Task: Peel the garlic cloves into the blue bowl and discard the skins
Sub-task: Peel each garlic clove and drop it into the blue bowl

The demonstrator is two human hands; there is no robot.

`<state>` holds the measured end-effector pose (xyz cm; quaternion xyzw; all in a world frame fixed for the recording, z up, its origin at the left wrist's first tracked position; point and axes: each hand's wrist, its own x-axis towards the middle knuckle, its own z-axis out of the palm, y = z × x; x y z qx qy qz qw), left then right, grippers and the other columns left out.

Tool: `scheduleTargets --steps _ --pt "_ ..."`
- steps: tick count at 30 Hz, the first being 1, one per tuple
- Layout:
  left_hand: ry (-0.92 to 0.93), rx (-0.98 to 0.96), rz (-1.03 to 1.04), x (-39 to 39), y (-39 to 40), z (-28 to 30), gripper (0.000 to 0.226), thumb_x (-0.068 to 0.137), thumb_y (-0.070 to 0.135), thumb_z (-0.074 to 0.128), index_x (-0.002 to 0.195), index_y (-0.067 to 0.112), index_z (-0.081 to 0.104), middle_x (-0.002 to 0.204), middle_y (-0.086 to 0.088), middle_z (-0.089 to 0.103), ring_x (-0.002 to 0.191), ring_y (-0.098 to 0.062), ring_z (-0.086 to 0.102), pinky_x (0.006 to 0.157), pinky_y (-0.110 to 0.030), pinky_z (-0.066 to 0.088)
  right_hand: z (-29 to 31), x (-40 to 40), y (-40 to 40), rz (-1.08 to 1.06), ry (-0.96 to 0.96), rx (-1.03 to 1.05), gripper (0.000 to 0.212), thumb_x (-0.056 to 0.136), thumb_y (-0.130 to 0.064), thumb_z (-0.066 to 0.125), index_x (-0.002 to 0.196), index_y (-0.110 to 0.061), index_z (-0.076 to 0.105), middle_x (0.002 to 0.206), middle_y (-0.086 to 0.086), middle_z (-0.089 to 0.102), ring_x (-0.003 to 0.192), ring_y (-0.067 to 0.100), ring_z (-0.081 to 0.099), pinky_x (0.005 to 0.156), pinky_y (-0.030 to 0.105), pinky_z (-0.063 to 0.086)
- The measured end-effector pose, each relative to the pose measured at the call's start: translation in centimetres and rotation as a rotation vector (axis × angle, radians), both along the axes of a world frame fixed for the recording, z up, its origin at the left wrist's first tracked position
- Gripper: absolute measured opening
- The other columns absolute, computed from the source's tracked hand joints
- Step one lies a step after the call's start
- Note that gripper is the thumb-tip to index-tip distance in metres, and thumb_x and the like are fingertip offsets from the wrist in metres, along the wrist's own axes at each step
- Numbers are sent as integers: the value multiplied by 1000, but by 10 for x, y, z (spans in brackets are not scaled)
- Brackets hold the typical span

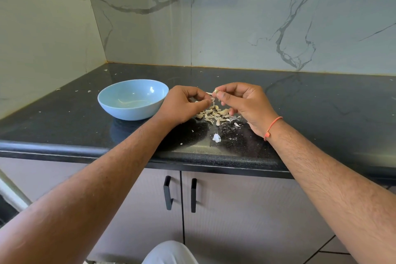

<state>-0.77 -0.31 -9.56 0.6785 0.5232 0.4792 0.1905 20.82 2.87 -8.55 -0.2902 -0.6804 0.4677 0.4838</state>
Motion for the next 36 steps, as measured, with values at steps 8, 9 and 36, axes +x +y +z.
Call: scheduleTargets --steps 8,9,36 --pt "135 166 9 4 -4 -2 18 86 33 88 102 29 82 92 19 78 49 -2 51 56 -12 42 -6 1 2 -161 -201 65 6 89 -15 81 95 -16 82 84 -1 80 68 8 68 58 26 55" --pt "167 178 5 4 -5 -2 17 87 33 87 103 29 82 93 18 79 50 -3 56 56 -14 45 -6 0 2 -162 -210 69 5 89 -16 81 94 -17 82 85 -1 80 69 8 68 59 27 55" --pt "35 28 50 5 -10 4 7 90 26 83 91 20 85 60 10 72 47 -7 61 54 -17 50 -8 -9 -3 -379 -521 929 13 92 -16 77 103 -18 84 94 0 81 84 16 77 75 32 63"
